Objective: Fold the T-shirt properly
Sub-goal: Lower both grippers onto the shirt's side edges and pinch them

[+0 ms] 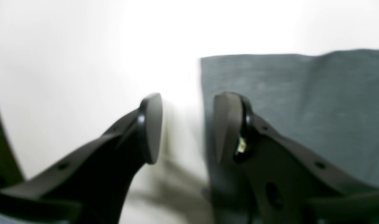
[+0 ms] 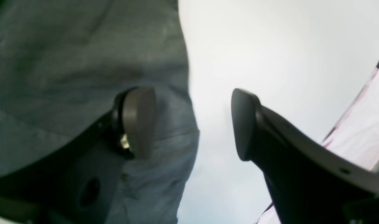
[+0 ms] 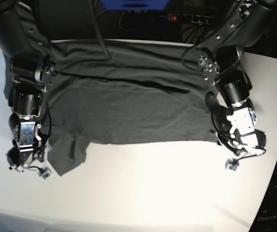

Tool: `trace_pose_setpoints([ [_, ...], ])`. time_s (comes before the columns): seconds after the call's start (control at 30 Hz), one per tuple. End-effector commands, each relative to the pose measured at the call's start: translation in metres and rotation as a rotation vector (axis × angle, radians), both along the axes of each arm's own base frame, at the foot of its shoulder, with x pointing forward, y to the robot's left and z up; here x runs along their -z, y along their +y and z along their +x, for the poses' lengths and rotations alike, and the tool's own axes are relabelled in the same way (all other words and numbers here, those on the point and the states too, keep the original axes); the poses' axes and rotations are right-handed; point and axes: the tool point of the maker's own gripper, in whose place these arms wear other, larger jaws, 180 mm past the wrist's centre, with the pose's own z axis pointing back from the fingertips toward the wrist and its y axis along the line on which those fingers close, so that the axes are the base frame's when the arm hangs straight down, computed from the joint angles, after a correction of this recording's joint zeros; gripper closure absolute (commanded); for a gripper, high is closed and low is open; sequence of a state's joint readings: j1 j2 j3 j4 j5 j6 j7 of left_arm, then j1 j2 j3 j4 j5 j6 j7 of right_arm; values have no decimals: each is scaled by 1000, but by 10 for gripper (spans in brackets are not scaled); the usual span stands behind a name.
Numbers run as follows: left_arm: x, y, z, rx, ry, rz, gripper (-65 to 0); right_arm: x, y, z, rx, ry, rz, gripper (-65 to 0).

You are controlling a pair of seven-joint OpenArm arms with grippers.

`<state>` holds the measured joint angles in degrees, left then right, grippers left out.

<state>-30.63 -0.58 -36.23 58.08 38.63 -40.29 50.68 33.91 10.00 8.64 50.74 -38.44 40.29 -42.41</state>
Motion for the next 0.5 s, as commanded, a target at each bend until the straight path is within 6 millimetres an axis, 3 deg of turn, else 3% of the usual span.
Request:
trace_pose_setpoints([
  [0.0, -20, 2, 19, -3, -59, 7, -273, -20, -8, 14, 6, -54, -19, -377],
  [0.23, -29, -6, 30, -10, -106, -58, -273, -18, -6, 14, 0, -63, -6, -377],
  [0.47, -31, 9, 28, -52, -127, -78, -273, -13, -7, 9, 1, -52, -7, -376],
])
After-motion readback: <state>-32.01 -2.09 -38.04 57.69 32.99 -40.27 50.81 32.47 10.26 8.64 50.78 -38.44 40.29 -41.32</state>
